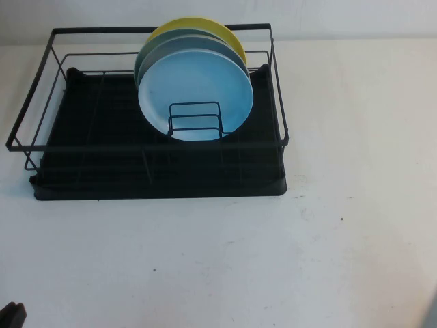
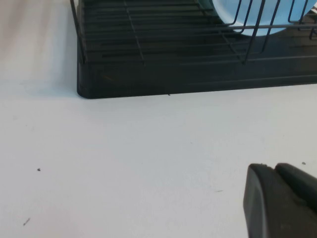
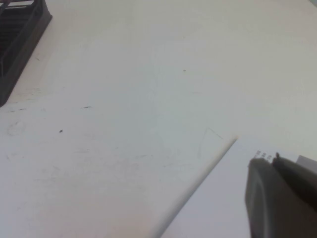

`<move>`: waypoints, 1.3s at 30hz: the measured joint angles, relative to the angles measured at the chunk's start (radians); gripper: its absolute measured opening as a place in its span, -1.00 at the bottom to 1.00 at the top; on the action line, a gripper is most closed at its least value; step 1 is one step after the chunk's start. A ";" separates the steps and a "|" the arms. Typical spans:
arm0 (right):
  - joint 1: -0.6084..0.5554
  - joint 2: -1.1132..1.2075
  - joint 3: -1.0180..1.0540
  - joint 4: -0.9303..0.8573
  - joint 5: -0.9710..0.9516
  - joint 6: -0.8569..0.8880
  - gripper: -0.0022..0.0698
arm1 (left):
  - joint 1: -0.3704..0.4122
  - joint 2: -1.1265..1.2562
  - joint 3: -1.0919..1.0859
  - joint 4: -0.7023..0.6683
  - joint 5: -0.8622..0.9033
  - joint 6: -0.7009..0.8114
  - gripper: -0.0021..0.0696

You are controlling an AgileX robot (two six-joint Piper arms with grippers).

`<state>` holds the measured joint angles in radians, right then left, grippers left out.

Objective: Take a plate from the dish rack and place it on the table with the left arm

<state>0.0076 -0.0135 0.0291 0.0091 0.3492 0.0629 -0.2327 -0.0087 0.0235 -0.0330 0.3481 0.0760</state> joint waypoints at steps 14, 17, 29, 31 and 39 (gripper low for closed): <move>0.000 0.000 0.000 0.000 0.000 0.000 -1.00 | 0.000 0.000 0.000 0.000 0.000 -0.039 -0.95; 0.000 0.000 0.000 0.000 0.000 0.000 -1.00 | 0.000 0.000 0.000 0.000 0.000 -0.041 -0.95; 0.000 0.000 0.000 0.000 0.000 0.000 -1.00 | 0.000 0.000 0.003 -0.310 -0.432 -0.385 -0.95; 0.000 0.000 0.000 0.000 0.000 0.000 -1.00 | 0.000 0.000 0.003 -0.314 -0.469 -0.376 -0.95; 0.000 0.000 0.000 0.000 0.000 0.000 -1.00 | 0.000 0.000 0.003 -0.309 -0.537 -0.305 -0.95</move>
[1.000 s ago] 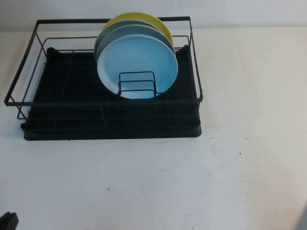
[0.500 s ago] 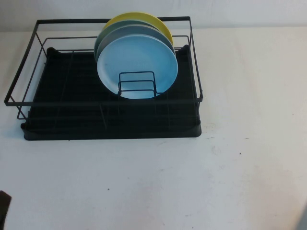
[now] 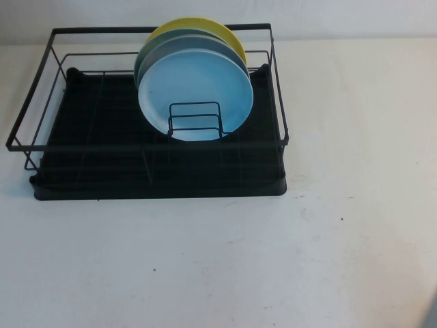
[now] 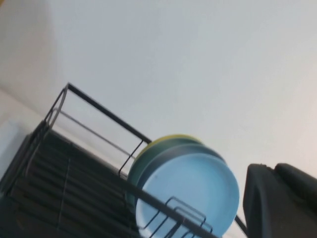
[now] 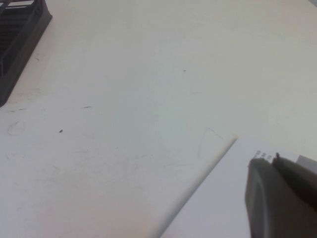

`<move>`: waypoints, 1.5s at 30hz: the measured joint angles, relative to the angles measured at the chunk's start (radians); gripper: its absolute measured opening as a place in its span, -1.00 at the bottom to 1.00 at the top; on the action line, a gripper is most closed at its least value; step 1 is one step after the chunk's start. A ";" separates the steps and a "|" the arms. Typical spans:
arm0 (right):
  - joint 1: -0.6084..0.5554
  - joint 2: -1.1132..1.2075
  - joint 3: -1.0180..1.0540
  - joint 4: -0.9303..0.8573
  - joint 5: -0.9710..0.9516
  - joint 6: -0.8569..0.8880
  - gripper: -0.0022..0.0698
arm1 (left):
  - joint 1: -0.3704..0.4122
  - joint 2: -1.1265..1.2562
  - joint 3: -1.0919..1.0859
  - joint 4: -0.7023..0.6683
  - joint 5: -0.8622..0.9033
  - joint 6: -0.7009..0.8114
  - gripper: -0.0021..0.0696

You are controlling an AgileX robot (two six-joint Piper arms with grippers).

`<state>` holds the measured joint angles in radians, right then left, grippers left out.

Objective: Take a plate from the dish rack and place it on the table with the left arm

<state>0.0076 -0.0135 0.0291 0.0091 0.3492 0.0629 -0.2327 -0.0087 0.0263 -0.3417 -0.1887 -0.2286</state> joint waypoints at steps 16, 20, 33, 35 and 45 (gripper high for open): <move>0.000 0.000 0.000 0.000 0.000 0.000 -1.00 | 0.000 0.100 -0.142 -0.020 0.202 0.004 -0.95; 0.000 0.000 0.000 0.000 0.000 0.000 -1.00 | 0.000 0.324 -0.484 0.080 0.561 0.159 -0.95; 0.000 0.000 0.000 0.000 0.000 0.000 -1.00 | 0.000 1.140 -1.584 0.096 1.257 0.741 -0.95; 0.000 0.000 0.000 0.000 0.000 0.000 -1.00 | 0.000 1.237 -1.677 0.058 1.292 0.794 -0.95; 0.000 0.000 0.000 0.000 0.000 0.000 -1.00 | -0.001 1.618 -1.886 -0.105 1.336 1.061 -0.95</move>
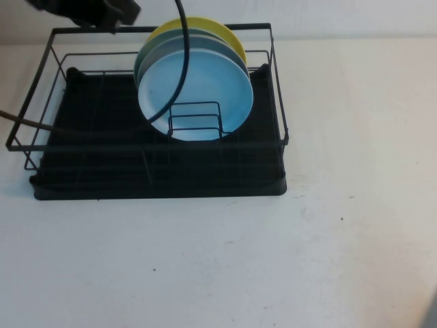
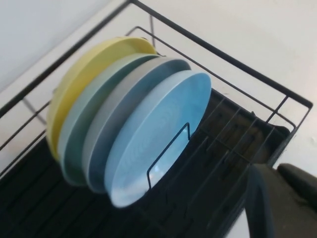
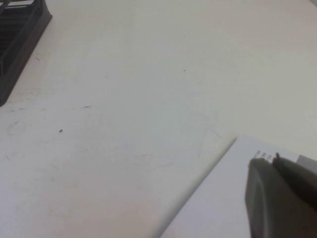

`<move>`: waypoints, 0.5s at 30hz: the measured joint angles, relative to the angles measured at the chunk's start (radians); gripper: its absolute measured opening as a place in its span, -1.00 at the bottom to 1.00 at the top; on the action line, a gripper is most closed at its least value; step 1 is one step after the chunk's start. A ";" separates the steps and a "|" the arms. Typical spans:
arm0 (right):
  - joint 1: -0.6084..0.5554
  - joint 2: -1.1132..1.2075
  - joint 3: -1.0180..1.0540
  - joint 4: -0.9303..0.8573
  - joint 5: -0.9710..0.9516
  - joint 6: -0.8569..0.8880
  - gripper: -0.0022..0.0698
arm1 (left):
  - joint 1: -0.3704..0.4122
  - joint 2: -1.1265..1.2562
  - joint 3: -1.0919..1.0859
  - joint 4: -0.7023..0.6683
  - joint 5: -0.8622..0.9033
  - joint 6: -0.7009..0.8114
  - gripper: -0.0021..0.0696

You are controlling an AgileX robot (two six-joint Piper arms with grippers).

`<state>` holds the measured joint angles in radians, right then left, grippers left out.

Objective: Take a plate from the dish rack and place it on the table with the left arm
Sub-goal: Grasp the plate from the shelf

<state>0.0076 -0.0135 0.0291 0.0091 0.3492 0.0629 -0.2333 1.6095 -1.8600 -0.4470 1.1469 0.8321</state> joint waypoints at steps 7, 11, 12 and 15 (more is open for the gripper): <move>0.000 0.000 0.000 0.000 0.000 0.000 -1.00 | -0.025 0.126 0.000 -0.049 -0.111 0.148 -0.95; 0.000 0.000 0.000 0.000 0.000 0.000 -1.00 | -0.072 0.162 0.000 0.023 -0.194 0.156 -0.82; 0.000 0.000 0.000 0.000 0.000 0.000 -1.00 | -0.089 0.167 0.000 0.060 -0.210 0.158 -0.71; 0.000 0.000 0.000 0.000 0.000 0.000 -1.00 | -0.143 0.192 0.000 0.182 -0.242 0.164 -0.21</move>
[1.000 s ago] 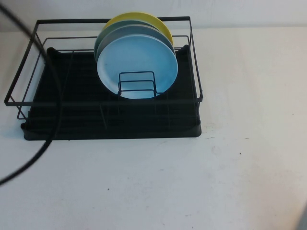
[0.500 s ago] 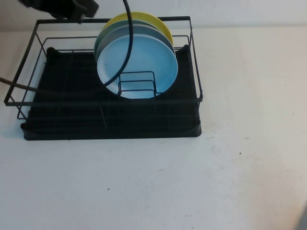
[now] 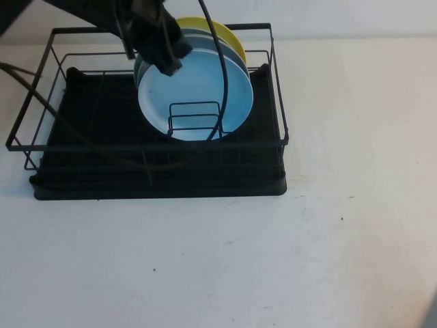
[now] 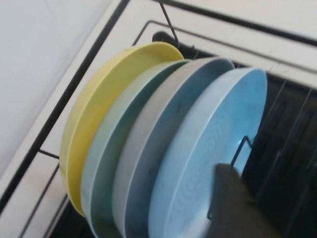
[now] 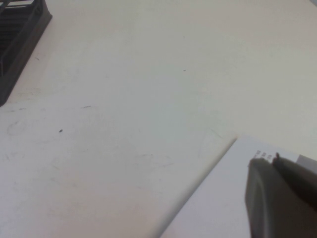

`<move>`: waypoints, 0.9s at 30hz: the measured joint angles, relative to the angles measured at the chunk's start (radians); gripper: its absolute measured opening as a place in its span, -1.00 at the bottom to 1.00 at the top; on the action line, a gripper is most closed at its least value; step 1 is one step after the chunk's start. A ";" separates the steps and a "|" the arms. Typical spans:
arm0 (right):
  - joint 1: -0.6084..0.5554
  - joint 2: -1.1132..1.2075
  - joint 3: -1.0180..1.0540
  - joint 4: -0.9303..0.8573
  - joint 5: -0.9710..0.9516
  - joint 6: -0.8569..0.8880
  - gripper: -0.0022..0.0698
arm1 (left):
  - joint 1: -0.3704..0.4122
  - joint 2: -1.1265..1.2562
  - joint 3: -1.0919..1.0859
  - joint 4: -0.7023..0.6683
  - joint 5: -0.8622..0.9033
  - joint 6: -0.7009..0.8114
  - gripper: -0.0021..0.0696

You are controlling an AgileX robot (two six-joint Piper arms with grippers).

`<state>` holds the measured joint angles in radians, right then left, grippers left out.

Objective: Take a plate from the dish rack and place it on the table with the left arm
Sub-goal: Grasp the plate from the shelf

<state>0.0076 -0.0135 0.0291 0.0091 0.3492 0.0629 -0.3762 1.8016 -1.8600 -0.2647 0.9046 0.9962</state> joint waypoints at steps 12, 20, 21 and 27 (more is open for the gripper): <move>0.000 0.000 0.000 0.000 0.000 0.000 -1.00 | -0.077 0.107 0.000 0.158 -0.126 0.004 0.18; 0.000 0.000 0.000 0.000 0.000 0.000 -1.00 | -0.077 0.146 0.000 0.166 -0.238 0.006 0.12; 0.000 0.000 0.000 0.000 0.000 0.000 -1.00 | -0.077 0.152 0.000 0.168 -0.249 0.006 0.12; 0.000 0.000 0.000 0.000 0.000 0.000 -1.00 | -0.077 0.178 0.000 0.184 -0.262 0.008 0.12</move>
<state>0.0076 -0.0135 0.0291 0.0091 0.3492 0.0629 -0.4534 1.9796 -1.8600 -0.0807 0.6426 1.0039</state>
